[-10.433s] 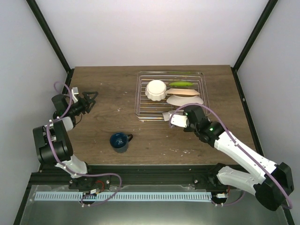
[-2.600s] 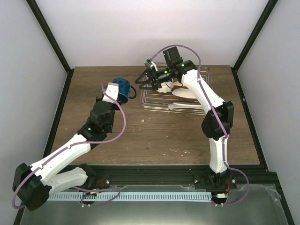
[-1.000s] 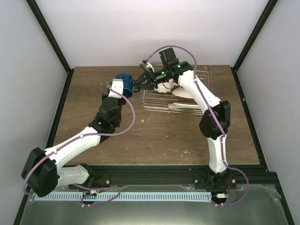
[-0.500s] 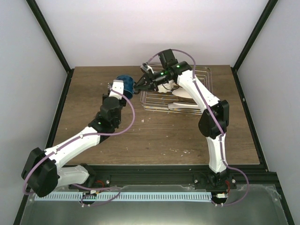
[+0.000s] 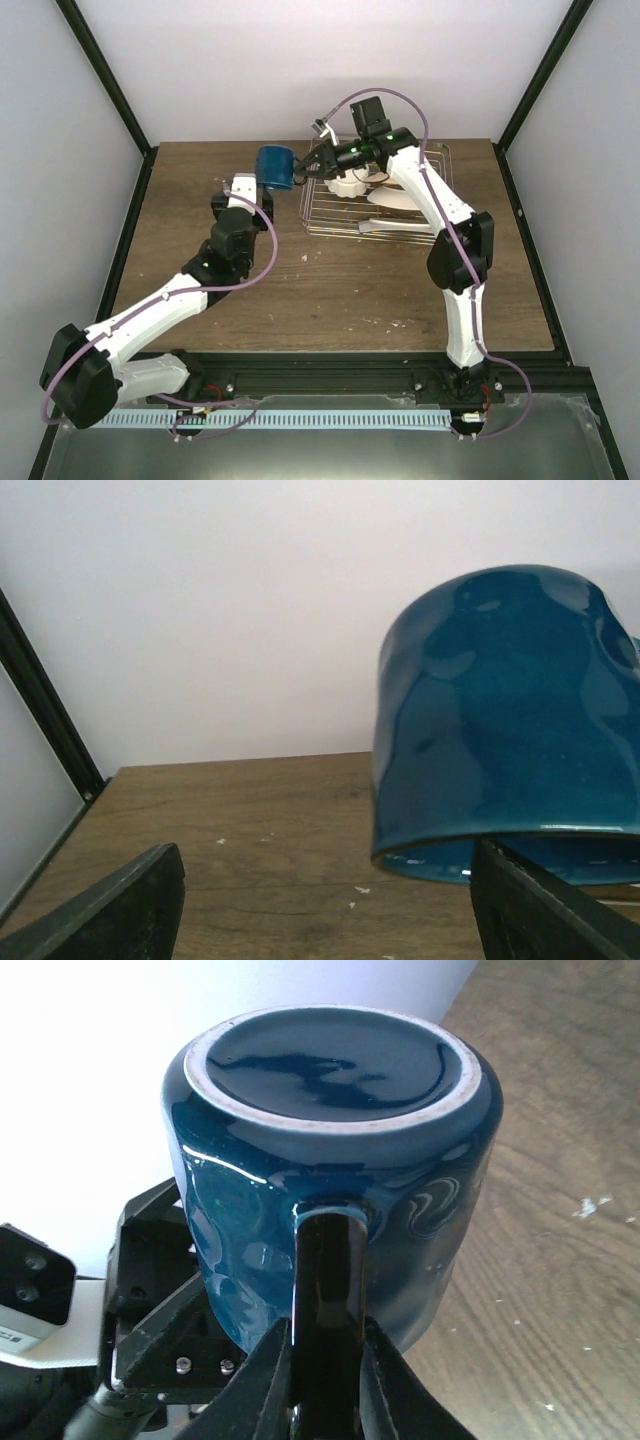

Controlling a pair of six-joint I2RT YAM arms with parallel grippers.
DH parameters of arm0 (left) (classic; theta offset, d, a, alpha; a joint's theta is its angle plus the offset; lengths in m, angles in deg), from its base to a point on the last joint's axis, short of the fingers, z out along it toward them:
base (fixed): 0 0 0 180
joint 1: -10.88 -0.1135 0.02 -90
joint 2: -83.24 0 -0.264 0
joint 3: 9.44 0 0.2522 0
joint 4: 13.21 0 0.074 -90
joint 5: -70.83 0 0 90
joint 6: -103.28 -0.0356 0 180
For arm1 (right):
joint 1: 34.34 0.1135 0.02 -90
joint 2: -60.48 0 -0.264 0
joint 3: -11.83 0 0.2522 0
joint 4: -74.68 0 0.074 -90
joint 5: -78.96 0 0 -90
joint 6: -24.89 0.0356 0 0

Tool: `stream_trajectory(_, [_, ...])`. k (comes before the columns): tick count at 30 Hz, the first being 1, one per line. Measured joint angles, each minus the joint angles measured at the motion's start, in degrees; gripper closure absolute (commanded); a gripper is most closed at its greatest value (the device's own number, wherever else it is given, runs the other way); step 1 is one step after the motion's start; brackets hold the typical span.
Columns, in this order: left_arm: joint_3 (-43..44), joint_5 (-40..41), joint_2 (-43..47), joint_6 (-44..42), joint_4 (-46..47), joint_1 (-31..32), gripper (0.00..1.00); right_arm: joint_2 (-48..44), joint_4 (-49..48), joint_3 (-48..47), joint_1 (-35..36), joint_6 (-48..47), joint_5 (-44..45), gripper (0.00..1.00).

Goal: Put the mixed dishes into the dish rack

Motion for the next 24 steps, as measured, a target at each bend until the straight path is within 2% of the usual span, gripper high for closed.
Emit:
stream_trajectory(4, [-0.02,-0.13,0.81,1.33,-1.73,-0.07,0.09,0.0,0.26,0.0,-1.18,-1.62,2.19,0.99])
stream_trajectory(8, [-0.02,0.11,2.38,1.95,-3.21,-0.07,0.06,0.11,3.69,-0.72,-2.05,-5.42,6.4,0.99])
stream_trajectory(16, [-0.02,1.77,6.16,1.51,-3.91,-1.31,0.04,0.5,10.23,-3.08,-3.26,-14.58,21.24,0.99])
stream_trajectory(24, [-0.02,2.4,7.32,1.53,-5.49,-2.25,0.02,0.5,13.42,-3.08,-3.3,-19.19,34.16,0.99])
